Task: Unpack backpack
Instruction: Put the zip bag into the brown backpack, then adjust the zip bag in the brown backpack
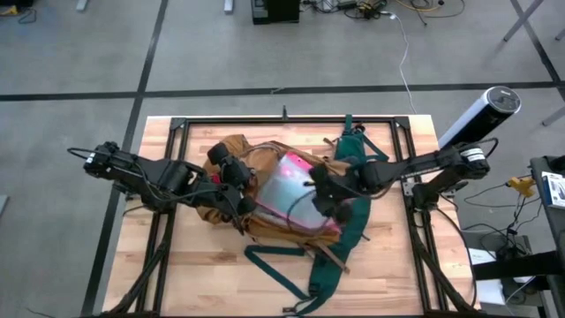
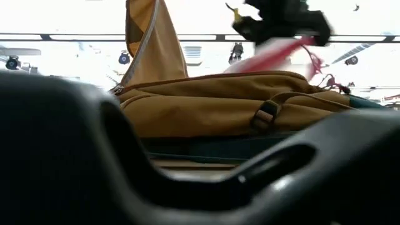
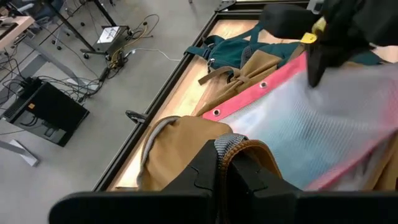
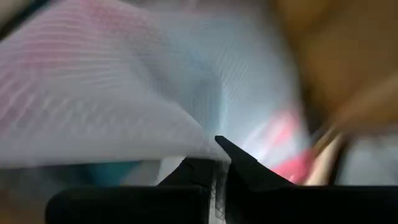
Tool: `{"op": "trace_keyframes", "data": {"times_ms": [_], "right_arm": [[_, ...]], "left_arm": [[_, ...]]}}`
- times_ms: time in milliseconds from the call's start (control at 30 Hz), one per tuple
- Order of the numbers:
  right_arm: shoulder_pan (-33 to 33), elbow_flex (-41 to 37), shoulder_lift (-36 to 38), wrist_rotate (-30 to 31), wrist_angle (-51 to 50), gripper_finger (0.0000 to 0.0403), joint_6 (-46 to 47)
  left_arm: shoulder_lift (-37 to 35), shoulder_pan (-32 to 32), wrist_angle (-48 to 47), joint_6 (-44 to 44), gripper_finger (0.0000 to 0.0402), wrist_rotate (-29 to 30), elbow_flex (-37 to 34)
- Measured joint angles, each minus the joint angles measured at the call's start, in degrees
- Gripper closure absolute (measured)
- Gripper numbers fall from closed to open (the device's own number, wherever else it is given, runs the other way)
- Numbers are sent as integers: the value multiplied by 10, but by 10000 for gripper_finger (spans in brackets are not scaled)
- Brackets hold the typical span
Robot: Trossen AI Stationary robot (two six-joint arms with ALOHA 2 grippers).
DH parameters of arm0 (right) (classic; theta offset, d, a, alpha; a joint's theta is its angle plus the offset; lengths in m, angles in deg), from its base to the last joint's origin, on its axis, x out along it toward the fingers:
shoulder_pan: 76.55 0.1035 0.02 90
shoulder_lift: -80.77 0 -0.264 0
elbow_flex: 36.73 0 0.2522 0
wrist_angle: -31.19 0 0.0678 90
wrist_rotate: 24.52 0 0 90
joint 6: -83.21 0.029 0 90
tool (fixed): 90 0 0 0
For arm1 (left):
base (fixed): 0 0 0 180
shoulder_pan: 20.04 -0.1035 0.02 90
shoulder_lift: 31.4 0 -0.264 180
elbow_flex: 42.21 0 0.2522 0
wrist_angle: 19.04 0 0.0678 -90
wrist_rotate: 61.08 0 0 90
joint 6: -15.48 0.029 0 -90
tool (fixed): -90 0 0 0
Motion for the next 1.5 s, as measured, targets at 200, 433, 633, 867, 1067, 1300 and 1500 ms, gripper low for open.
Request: {"op": "trace_keyframes", "data": {"times_ms": [200, 433, 633, 867, 1067, 1300, 1500], "right_arm": [[16, 36, 0, -100, 162, 403, 38], [92, 102, 29, -180, 81, 403, 127], [108, 90, 77, -152, -85, 403, 184], [33, 14, 79, -88, -163, 403, 130], [-24, -51, 73, -44, -20, 403, 7], [-28, -102, 69, -51, 239, 402, -14], [-28, -102, 71, -50, 113, 348, 56]], "left_arm": [[0, -1, -1, -1, 402, 1, -10], [0, -7, 0, -19, 402, 1, -39], [0, -10, 13, -31, 402, 1, -53], [-3, -10, 144, 83, 402, -2, -49], [-3, -10, 242, 166, 402, -20, -49], [-2, -17, 249, 158, 402, -21, -51], [2, -22, 250, 146, 402, -21, -58]]}}
